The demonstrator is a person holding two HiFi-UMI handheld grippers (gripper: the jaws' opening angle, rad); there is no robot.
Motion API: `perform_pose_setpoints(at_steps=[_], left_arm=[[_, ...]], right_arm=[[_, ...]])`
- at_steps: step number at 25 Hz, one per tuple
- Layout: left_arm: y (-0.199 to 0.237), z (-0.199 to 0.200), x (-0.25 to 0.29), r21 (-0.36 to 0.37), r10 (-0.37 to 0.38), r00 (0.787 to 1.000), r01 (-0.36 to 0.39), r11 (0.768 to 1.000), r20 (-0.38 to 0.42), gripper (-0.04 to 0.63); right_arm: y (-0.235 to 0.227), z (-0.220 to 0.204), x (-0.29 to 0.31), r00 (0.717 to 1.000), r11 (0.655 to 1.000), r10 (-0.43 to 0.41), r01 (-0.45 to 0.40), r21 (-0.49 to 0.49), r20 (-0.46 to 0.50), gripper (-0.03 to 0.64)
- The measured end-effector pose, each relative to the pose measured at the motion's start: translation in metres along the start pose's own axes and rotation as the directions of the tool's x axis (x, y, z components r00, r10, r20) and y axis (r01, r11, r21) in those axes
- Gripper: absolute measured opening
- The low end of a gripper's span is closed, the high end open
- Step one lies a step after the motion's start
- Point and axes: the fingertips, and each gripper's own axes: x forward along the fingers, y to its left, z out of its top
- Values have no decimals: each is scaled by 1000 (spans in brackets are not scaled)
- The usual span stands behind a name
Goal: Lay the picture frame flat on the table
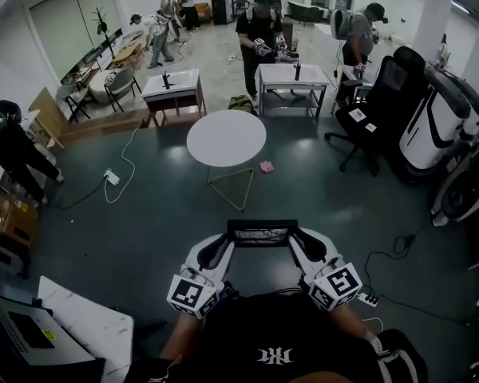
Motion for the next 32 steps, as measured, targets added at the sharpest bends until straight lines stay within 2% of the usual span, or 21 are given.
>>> perform_pose_setpoints(at_steps=[5,10,18,24,32], left_arm=[[0,-12,-15,-34,-23,1000,22,999,-11,60],[0,-22,-31,-84,9,1000,-11,996,-21,60],[21,-31,-39,-85,70,997,-72,994,-30,58],[34,-42,-26,-84,81,994,-87,993,-76,57],[85,-49,20,-77,137,984,-146,986,-118,57]], right_arm=[[15,-4,-3,999,1000,-31,31,-8,-26,52],[29,-14,-4,997,1000,-17,16,-14,-70,52],[37,-13,21,996,999,44,-46,-24,-73,51],[21,-24,42,994,998,70,-70,4,-85,51],[-17,-33,108,987,990,140,-137,45,-74,51]])
